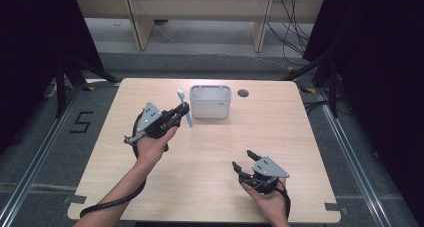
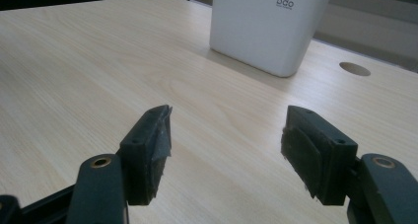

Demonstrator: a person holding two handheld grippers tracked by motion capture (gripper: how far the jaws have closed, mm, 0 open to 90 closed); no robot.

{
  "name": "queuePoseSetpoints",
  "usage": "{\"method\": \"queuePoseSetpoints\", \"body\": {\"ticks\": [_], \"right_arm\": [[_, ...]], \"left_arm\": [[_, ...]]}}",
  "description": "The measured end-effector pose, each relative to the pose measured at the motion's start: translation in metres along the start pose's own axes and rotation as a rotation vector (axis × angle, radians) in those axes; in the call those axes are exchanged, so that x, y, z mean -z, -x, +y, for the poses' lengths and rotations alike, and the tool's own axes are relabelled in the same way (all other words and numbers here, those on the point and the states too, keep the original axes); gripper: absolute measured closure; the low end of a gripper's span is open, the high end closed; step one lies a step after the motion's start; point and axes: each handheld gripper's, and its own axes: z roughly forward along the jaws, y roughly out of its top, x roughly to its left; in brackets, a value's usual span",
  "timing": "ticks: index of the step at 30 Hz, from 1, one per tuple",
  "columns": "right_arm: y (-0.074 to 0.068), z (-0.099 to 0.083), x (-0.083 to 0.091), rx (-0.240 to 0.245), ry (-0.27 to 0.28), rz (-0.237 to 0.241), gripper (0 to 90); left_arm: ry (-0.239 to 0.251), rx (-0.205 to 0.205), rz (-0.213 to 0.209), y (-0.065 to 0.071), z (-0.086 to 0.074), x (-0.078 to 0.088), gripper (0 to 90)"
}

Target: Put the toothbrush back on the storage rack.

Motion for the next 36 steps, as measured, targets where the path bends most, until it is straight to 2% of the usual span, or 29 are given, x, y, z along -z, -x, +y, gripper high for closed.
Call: {"method": "queuePoseSetpoints", "body": {"ticks": [2, 3, 5, 7, 8, 9, 10, 12, 15, 19, 20, 25, 36], "right_arm": [[-0.001, -0.002, 0.000, -0.031, 0.008, -0.011, 36.1], [0.001, -0.003, 0.000, -0.012, 0.014, -0.018, 36.0], [0.000, -0.004, 0.001, -0.047, 0.000, -0.009, 35.8], [0.000, -0.005, 0.002, -0.042, -0.001, -0.015, 35.8], [0.002, -0.005, 0.001, -0.013, 0.009, -0.016, 35.8], [-0.001, -0.006, 0.001, -0.056, -0.005, 0.002, 35.7], [0.000, -0.007, 0.000, -0.031, 0.006, -0.012, 35.8], [0.001, -0.007, 0.000, -0.015, 0.006, -0.018, 35.8], [0.000, -0.008, 0.000, -0.017, 0.004, -0.022, 35.7], [-0.001, -0.009, 0.001, -0.048, -0.005, -0.021, 35.7], [0.000, -0.009, 0.000, -0.025, 0.002, -0.019, 35.7], [0.001, -0.009, 0.000, -0.007, 0.007, -0.025, 35.7], [0.001, -0.009, 0.001, -0.018, 0.005, -0.031, 35.7]], "left_arm": [[0.005, -0.002, 0.000, -0.001, 0.000, -0.001, 83.4], [0.007, -0.003, 0.002, -0.001, 0.000, -0.001, 83.5], [0.006, -0.003, 0.004, -0.002, 0.001, -0.002, 83.4], [0.009, -0.005, 0.006, -0.003, 0.001, -0.003, 83.4], [0.011, -0.004, 0.007, -0.004, 0.002, -0.004, 83.4], [0.013, -0.004, 0.008, -0.004, 0.002, -0.004, 83.5], [0.015, -0.004, 0.008, -0.005, 0.002, -0.005, 83.4], [0.012, -0.003, 0.007, -0.005, 0.003, -0.006, 83.4], [0.009, -0.015, 0.004, -0.007, 0.003, -0.009, 83.4], [0.008, -0.015, 0.007, -0.010, 0.005, -0.012, 83.4], [0.010, -0.012, 0.010, -0.011, 0.005, -0.012, 83.4], [0.006, -0.017, 0.019, -0.013, 0.006, -0.016, 83.4], [0.003, -0.012, 0.041, -0.020, 0.005, -0.025, 83.4]]}}
